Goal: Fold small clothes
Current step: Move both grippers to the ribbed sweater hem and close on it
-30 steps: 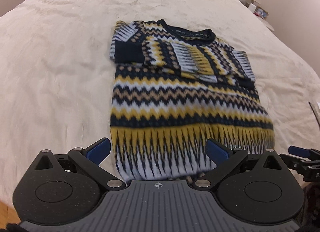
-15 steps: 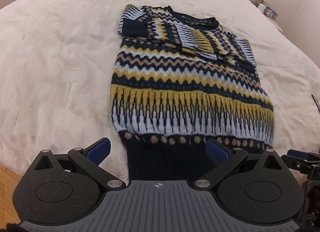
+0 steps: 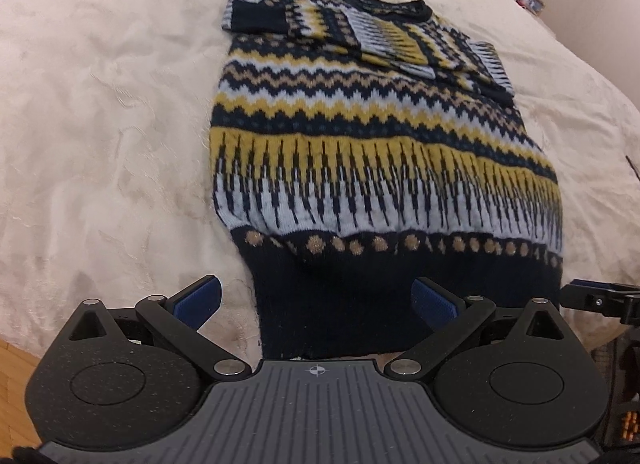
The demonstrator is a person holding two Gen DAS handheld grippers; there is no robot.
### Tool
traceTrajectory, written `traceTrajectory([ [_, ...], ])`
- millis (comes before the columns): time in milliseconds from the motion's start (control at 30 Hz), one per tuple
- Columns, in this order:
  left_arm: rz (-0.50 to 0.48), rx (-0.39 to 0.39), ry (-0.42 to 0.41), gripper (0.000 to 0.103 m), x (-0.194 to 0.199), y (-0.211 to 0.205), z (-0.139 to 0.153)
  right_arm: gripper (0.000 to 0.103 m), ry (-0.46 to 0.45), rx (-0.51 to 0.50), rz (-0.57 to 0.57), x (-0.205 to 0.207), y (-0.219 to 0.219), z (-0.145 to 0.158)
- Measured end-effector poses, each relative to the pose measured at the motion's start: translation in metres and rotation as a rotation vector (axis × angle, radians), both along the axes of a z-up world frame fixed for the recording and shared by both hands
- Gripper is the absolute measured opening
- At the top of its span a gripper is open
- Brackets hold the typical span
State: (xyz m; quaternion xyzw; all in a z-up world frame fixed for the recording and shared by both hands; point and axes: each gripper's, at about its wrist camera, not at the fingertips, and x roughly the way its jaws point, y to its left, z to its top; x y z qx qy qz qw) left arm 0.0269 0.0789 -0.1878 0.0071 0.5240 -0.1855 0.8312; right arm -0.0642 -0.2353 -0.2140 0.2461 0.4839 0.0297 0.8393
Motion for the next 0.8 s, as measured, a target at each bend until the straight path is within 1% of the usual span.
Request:
traceTrajectory([
  [267, -0.016, 0.009, 0.027, 0.103, 0.014, -0.005, -0.022, 0.103, 0.037, 0.071, -0.010, 0.010, -0.008, -0.020],
  [567, -0.009, 0.005, 0.072, 0.103, 0.026, -0.005, -0.043, 0.103, 0.023, 0.171, -0.051, 0.021, -0.014, -0.034],
  [800, -0.006, -0.050, 0.088, 0.103, 0.029, 0.003, -0.049, 0.103, 0.013, 0.226, -0.073, 0.021, -0.015, -0.041],
])
